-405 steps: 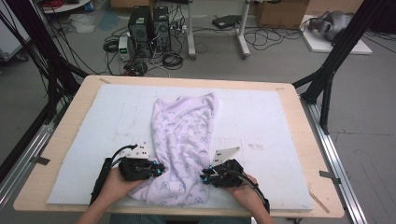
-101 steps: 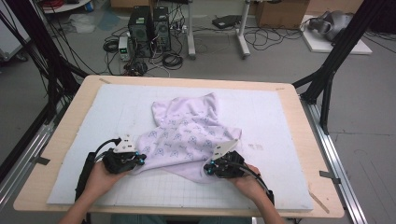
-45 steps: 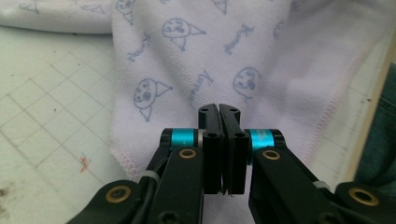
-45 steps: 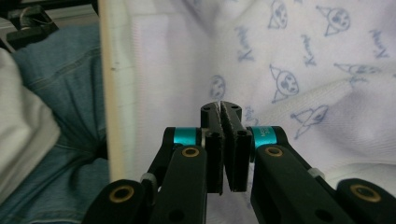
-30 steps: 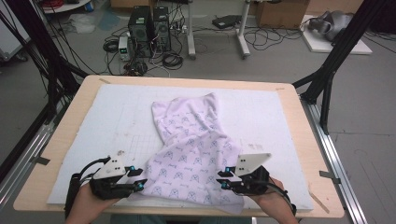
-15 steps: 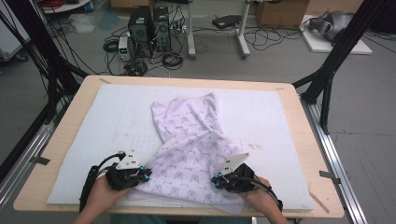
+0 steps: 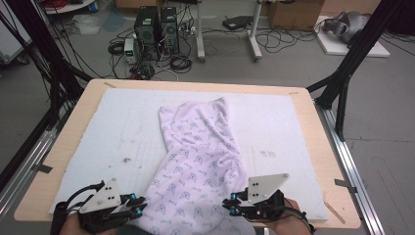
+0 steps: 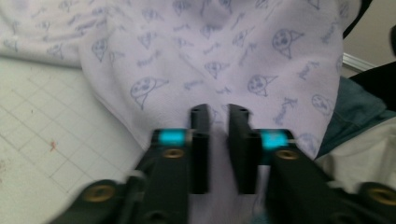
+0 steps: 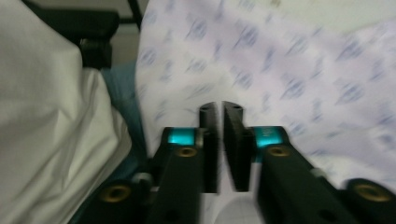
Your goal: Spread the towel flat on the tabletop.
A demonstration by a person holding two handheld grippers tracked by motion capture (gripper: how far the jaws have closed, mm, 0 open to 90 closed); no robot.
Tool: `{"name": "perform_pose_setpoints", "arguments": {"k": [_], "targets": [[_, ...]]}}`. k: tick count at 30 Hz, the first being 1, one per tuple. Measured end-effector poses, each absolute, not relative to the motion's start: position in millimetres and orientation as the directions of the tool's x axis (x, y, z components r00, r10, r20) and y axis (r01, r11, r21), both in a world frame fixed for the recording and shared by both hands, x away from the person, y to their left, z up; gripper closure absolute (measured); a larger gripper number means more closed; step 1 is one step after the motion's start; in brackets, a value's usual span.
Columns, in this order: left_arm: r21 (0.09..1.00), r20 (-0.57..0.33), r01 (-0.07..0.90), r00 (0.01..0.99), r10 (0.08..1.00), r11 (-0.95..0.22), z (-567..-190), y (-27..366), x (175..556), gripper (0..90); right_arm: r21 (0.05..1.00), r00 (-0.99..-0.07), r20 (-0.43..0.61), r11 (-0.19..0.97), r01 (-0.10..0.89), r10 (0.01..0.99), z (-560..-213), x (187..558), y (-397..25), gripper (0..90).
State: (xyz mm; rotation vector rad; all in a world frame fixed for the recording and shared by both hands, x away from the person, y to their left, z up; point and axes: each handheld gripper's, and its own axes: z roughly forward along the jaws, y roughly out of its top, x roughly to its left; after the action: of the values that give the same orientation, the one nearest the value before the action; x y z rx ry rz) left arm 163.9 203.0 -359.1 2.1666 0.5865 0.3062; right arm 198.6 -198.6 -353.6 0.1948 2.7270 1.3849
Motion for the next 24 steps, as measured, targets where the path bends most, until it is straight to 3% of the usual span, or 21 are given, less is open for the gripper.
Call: {"name": "perform_pose_setpoints", "arguments": {"k": [4,9,13,16,19,20,24], "targets": [[0.794,0.026,0.309,0.844,0.536,-0.524,-376,203,191,61.5,0.798,-0.974,-0.014,0.589,0.126,0.227,-362,220,-203,70.8],[0.806,-0.013,0.34,0.829,0.56,-0.485,-408,194,232,61.1,0.737,-0.944,0.0,0.638,0.223,0.331,-401,259,-201,66.4],[0.769,-0.016,0.375,0.821,0.571,-0.518,-428,181,260,59.8,0.69,-0.931,0.032,0.666,0.283,0.363,-427,282,-196,63.6],[0.719,-0.028,0.405,0.829,0.559,-0.565,-439,175,272,61.1,0.675,-0.933,0.007,0.687,0.269,0.359,-432,284,-190,73.4],[0.724,-0.027,0.389,0.841,0.54,-0.57,-439,174,270,79.8,0.653,-0.941,0.004,0.711,0.259,0.338,-435,282,-185,87.8],[0.724,-0.016,0.383,0.841,0.541,-0.574,-439,174,268,84.9,0.656,-0.943,0.006,0.71,0.255,0.333,-436,281,-184,89.2],[0.745,-0.003,0.361,0.842,0.539,-0.561,-433,181,251,86.1,0.67,-0.95,0.034,0.698,0.253,0.311,-433,275,-185,89.7]]}}
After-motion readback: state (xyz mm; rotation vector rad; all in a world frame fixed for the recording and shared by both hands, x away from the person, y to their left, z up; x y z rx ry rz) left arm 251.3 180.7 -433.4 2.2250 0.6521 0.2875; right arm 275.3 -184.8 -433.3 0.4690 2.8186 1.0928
